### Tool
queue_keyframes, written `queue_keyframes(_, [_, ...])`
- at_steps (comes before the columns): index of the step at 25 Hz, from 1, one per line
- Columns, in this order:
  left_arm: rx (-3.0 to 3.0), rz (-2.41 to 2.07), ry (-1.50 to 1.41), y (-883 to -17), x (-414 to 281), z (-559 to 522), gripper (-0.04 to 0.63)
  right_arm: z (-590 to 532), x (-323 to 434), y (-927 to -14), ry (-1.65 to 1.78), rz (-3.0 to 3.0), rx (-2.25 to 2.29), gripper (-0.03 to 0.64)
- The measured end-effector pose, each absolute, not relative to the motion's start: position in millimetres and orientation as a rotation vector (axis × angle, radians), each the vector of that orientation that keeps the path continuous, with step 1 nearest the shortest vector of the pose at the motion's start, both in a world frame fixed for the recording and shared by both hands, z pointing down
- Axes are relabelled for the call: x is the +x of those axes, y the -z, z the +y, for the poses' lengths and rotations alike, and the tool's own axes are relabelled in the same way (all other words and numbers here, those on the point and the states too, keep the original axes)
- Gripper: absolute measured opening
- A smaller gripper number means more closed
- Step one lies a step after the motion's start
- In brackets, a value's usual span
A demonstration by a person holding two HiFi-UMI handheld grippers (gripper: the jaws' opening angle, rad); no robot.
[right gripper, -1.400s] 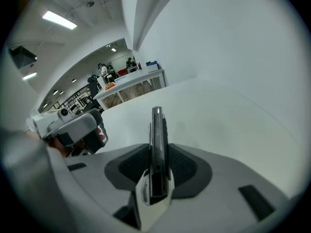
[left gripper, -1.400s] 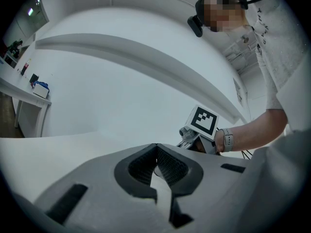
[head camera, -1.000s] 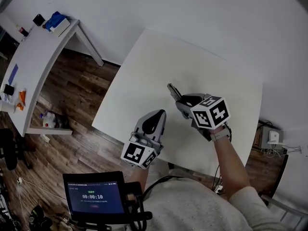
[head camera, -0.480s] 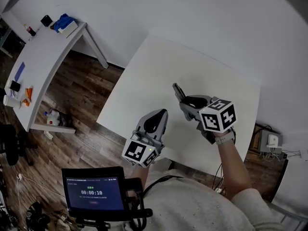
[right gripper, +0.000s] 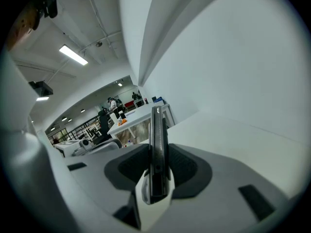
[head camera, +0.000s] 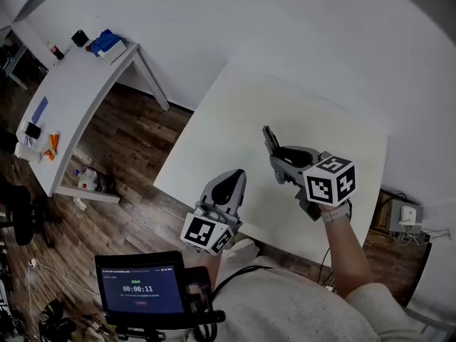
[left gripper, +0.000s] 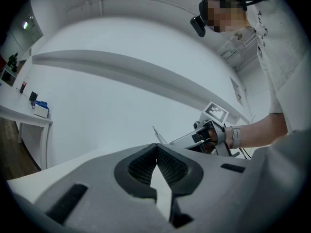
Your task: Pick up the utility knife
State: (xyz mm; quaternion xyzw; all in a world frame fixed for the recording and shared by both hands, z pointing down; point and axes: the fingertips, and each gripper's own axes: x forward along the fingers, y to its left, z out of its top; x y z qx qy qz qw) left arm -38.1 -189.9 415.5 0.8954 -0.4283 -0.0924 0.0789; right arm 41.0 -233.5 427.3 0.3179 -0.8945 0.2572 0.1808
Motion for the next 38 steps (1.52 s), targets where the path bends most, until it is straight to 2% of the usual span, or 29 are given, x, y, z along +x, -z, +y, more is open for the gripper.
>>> queue_keyframes(17, [2.695, -1.340, 0.313, -395, -53, -185, 0.008, -220, 42, -381, -0.748, -2.778, 1.025, 0.132])
queue_keyframes(38, [2.702, -1.269, 0.309, -395, -19, -186, 0.008, -215, 84, -384, -0.785, -2.742, 1.156, 0.130])
